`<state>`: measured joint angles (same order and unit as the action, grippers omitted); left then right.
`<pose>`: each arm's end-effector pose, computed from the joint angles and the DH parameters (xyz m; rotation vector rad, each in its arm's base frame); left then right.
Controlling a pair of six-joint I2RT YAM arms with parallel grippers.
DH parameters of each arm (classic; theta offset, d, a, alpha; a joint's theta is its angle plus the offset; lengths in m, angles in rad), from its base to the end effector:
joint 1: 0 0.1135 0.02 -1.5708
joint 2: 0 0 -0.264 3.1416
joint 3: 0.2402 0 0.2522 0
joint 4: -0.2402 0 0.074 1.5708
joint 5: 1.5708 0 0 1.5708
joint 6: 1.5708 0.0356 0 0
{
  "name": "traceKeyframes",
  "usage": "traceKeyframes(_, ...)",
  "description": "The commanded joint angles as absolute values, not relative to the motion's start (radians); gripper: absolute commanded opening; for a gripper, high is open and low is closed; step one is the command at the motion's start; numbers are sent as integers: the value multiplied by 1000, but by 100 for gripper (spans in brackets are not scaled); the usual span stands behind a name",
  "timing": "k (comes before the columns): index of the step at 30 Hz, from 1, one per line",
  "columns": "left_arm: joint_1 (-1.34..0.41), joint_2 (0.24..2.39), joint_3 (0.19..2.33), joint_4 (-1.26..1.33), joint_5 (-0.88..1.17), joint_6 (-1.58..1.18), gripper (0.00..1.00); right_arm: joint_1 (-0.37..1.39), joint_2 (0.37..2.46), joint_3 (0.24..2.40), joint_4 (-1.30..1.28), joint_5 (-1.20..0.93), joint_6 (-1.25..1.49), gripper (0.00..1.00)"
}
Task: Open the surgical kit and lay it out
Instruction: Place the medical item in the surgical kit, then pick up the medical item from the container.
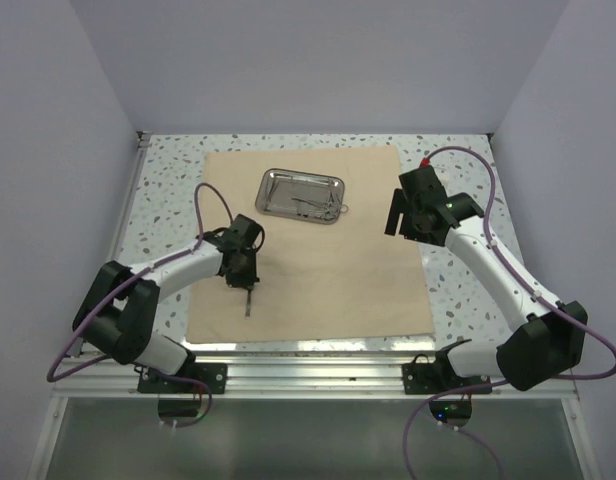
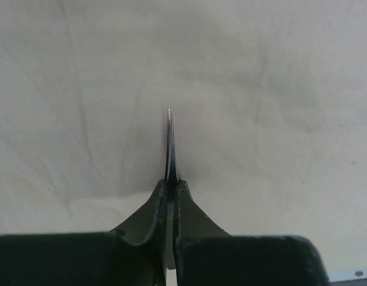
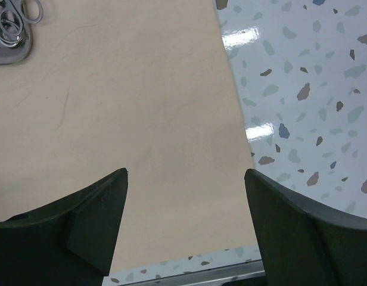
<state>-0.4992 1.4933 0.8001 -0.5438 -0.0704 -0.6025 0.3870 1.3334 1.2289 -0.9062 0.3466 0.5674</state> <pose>0.2314 -0.1233 0.1629 -0.1621 2.8115 -0.1638 0.2499 0.0888 0.3132 0.3493 2.4692 -0.0583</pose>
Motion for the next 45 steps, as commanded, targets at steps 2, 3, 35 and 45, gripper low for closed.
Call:
traceKeyframes(2,-508,1419,862,-752,-60,-617,0,390,1298,1215,-894,365,574,83)
traceKeyframes(3,-506,1417,886,-779,-73,-611,0,388,1299,1215,-890,359,575,83)
traceKeyframes(35,-497,1688,1420,-838,-143,-540,73,387,1416,1281,-835,379,528,84)
traceKeyframes(45,-416,2195,2020,-804,-140,-397,52,388,1419,1298,-859,292,560,83)
